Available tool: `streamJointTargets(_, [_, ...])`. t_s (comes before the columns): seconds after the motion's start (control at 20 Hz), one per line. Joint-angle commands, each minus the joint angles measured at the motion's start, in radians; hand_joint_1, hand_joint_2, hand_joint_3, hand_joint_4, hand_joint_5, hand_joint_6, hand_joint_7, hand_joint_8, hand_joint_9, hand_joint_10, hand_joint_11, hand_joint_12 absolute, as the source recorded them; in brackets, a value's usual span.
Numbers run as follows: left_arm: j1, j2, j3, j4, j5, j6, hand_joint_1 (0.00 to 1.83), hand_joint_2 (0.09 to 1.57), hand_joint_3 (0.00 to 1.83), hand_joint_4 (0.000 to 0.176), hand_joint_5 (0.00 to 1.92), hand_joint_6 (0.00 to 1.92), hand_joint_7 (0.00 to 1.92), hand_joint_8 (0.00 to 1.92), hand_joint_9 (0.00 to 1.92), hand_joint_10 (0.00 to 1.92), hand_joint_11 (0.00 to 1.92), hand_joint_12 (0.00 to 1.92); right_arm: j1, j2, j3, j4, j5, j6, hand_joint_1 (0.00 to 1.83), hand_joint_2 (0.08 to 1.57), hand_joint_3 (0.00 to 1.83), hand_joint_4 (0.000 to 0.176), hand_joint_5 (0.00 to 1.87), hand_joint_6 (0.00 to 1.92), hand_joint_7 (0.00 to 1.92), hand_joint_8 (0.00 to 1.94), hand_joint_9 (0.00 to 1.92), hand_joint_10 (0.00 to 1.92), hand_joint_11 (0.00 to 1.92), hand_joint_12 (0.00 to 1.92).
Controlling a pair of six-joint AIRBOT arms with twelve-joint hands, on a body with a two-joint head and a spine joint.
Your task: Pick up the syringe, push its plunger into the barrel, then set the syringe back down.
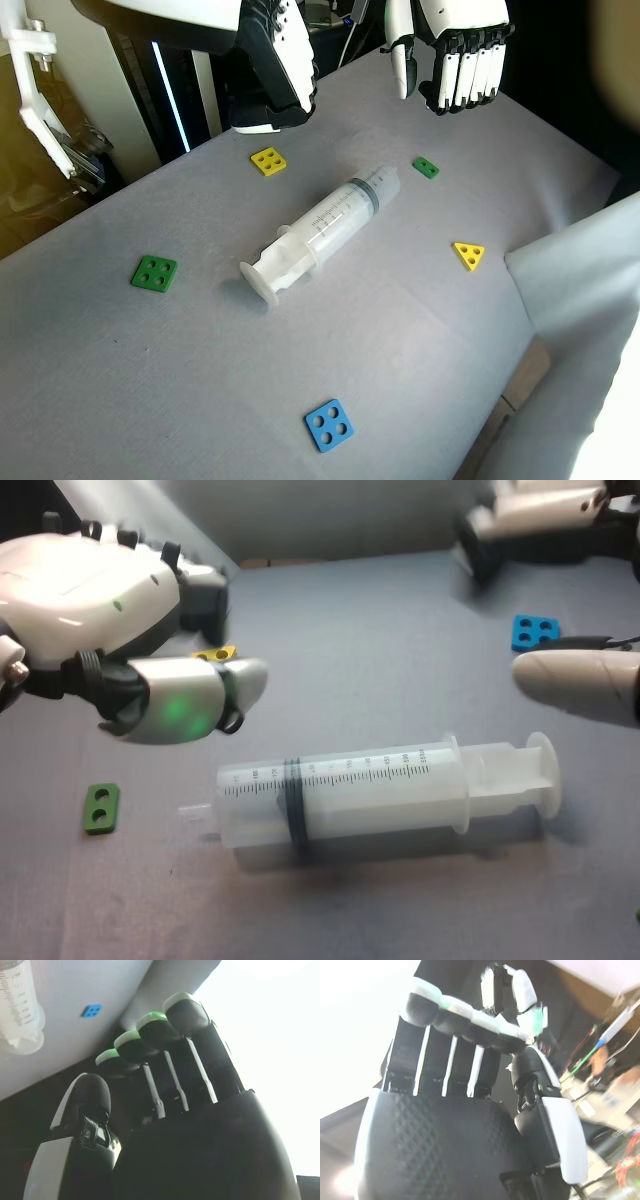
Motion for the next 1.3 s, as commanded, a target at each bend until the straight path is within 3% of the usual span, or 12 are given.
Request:
streamJointTargets(0.0, [-0.014,0.006,-0.003,0.044,-0.038,-0.002,0.0,1.33,0.02,0.0,0.34,0.0,0.32,0.0,0.27,0.0,0.0,0.56,0.013,0.002,-0.004,0.033,0.018,-0.003,0.0,1.32,0.03,0.0,0.09,0.01,0.11,0.0,0.08,0.01,0.0,0.14])
streamJointTargets(0.25, [-0.014,0.006,-0.002,0.04,-0.045,-0.002,0.0,1.33,0.01,0.0,0.33,0.0,0.32,0.01,0.26,0.0,0.0,0.51,0.014,0.002,-0.004,0.033,0.016,-0.004,0.0,1.35,0.01,0.0,0.15,0.01,0.15,0.0,0.1,0.01,0.0,0.25])
streamJointTargets(0.75, [-0.016,0.005,-0.018,-0.025,-0.072,-0.002,0.0,1.35,0.0,0.0,0.32,0.0,0.33,0.0,0.29,0.0,0.0,0.58,0.019,0.003,-0.011,0.033,0.016,-0.005,0.0,1.35,0.0,0.0,0.12,0.0,0.12,0.0,0.1,0.01,0.0,0.2])
streamJointTargets(0.95, [-0.001,-0.015,-0.011,-0.045,-0.095,-0.032,0.35,1.25,0.0,0.0,0.26,0.0,0.26,0.0,0.24,0.0,0.0,0.53,0.022,0.003,-0.013,0.033,0.016,-0.007,0.0,1.35,0.0,0.0,0.12,0.01,0.13,0.0,0.1,0.01,0.0,0.21])
streamJointTargets(1.1, [0.069,-0.074,-0.013,0.036,-0.206,-0.211,0.66,1.18,0.0,0.0,0.21,0.0,0.18,0.0,0.16,0.0,0.0,0.42,0.022,0.003,-0.014,0.032,0.016,-0.009,0.0,1.35,0.0,0.0,0.12,0.0,0.12,0.0,0.09,0.0,0.0,0.18])
streamJointTargets(1.25, [0.119,-0.142,-0.013,0.061,-0.278,-0.268,0.93,1.14,0.0,0.0,0.21,0.0,0.17,0.0,0.15,0.0,0.0,0.42,0.026,0.003,-0.017,0.032,0.016,-0.022,0.0,1.34,0.0,0.0,0.11,0.0,0.12,0.0,0.09,0.0,0.0,0.15])
